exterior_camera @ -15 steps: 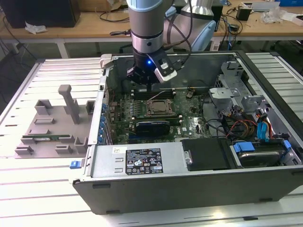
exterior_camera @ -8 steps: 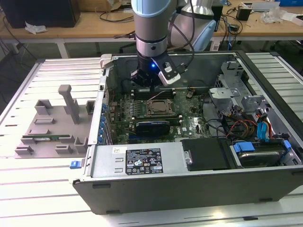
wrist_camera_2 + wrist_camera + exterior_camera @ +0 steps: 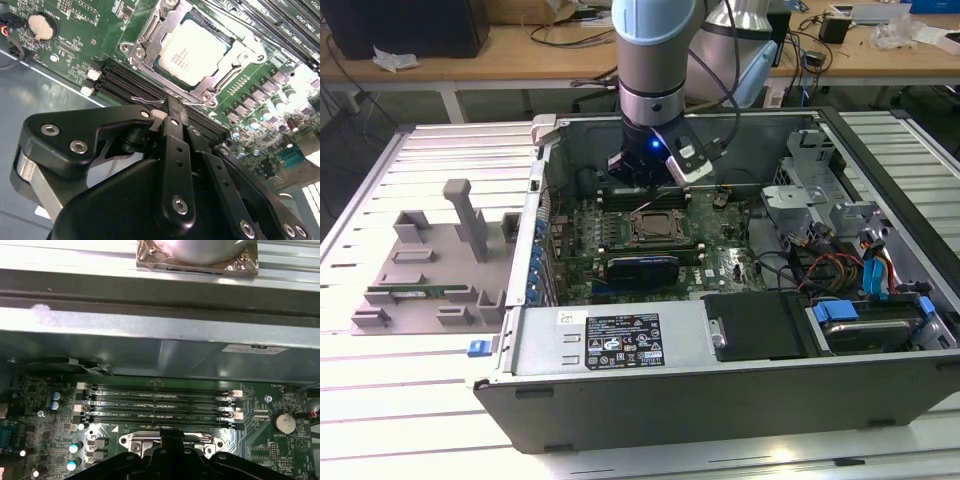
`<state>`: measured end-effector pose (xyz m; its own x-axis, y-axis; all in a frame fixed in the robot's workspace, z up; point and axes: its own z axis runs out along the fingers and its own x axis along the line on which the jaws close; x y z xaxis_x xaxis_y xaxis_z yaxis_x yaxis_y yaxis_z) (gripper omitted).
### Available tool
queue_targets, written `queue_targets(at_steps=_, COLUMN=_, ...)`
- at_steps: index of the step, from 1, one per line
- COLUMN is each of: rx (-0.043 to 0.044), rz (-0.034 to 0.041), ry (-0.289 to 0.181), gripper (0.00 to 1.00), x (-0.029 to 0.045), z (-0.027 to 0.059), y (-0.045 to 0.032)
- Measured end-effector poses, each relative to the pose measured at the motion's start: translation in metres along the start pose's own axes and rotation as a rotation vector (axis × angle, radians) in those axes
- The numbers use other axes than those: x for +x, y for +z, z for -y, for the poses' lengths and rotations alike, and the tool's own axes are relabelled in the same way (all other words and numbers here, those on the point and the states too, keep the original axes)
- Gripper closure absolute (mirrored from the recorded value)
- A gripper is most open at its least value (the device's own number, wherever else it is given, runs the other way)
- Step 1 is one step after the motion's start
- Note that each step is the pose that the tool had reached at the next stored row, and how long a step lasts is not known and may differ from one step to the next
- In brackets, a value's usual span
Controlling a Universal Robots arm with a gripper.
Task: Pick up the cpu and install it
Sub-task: 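Install the first cpu locking lever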
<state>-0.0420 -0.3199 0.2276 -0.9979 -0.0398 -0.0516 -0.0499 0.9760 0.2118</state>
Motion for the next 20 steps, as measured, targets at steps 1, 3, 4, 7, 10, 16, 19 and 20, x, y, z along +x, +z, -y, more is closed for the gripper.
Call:
queue_targets(at_steps=1, rx=0.0002, rz=0.0038, ry=0.0, gripper=0.89, x=0.0001, z=0.0002, y=0.0011)
queue_targets(at_steps=3, rx=0.0003, rz=0.0066, ry=0.001, gripper=0.89, x=0.0002, z=0.0008, y=0.0037)
queue_targets(at_steps=4, rx=0.0006, rz=0.0079, ry=0.001, gripper=0.89, x=0.0003, z=0.0009, y=0.0048)
queue_targets(at_steps=7, rx=0.008, rz=0.0217, ry=0.003, gripper=0.89, x=0.0004, z=0.0006, y=0.0088)
queue_targets(at_steps=10, rx=0.0125, rz=0.0356, ry=0.004, gripper=0.89, x=0.0005, z=-0.0002, y=0.0107)
queue_targets(at_steps=16, rx=0.0429, rz=0.062, ry=-0.001, gripper=0.89, x=0.0017, z=-0.0048, y=0.013)
queue_targets(at_steps=19, rx=0.0538, rz=0.0619, ry=-0.002, gripper=0.89, x=0.0027, z=-0.0098, y=0.0144)
queue_targets(at_steps=20, rx=0.0549, rz=0.0619, ry=-0.002, gripper=0.89, x=0.0029, z=-0.0104, y=0.0145)
